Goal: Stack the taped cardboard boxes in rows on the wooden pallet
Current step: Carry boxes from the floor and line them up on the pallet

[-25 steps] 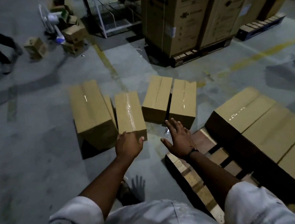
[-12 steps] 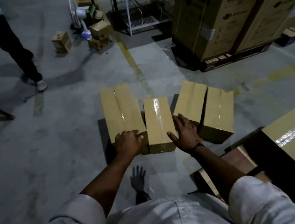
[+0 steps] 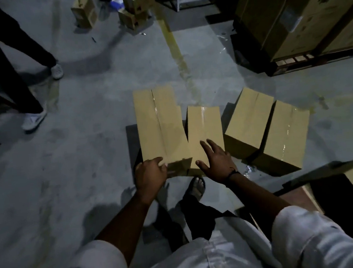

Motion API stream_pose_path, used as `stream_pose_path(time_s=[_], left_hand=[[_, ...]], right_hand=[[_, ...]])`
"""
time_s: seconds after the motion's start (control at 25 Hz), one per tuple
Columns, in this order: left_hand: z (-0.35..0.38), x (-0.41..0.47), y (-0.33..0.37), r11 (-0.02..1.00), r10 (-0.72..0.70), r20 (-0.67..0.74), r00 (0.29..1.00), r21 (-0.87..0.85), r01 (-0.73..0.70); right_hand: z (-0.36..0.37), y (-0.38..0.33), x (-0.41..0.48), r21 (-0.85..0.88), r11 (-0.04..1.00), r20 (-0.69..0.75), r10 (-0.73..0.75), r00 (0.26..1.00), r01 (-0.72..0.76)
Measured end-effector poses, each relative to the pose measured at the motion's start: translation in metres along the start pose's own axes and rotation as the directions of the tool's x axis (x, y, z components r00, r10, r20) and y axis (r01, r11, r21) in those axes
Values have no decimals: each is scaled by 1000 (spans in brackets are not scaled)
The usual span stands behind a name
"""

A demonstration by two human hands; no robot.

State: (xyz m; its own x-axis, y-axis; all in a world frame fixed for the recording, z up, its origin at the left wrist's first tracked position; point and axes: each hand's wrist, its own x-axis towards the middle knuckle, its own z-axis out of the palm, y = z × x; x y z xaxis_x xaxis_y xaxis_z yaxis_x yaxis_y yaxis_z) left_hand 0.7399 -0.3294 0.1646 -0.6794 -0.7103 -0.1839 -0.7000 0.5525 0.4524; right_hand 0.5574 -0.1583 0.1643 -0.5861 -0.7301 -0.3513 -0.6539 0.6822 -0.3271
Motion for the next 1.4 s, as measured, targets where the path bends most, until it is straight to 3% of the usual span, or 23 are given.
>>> stream_pose_path(time_s=[0.24,0.36,0.56,0.68,0.76,0.92,1.16,1.28,1.4], left_hand=[[26,98,-18,987,-150,-13,989,-58,149],[59,153,-40,989,-146,20,989,-24,147],[126,255,-86,990,-72,100,992,127,59],[160,299,-110,946,-160,141,977,304,111],[175,314,-121,946,-248,177,952,254,199],[178,319,-121,954,-298,131,945,28,297],[145,278,-65,990,-140,-7,990,-15,140],[111,248,-10,997,-8,-52,999,74,11],[79,213,44,997,79,-51,996,28,-77]], right_hand=[[16,-2,119,-10,999,172,-30,985,32],[36,1,190,-34,998,219,-37,975,46],[88,-2,312,-66,988,186,-122,975,137],[115,0,358,-6,994,180,-102,978,105],[127,2,375,50,995,176,-93,980,86],[136,5,378,124,988,128,-105,986,90],[106,18,320,177,984,-11,21,1000,-18],[66,27,271,173,971,-81,179,981,-163],[16,31,212,152,947,-158,305,939,-282]])
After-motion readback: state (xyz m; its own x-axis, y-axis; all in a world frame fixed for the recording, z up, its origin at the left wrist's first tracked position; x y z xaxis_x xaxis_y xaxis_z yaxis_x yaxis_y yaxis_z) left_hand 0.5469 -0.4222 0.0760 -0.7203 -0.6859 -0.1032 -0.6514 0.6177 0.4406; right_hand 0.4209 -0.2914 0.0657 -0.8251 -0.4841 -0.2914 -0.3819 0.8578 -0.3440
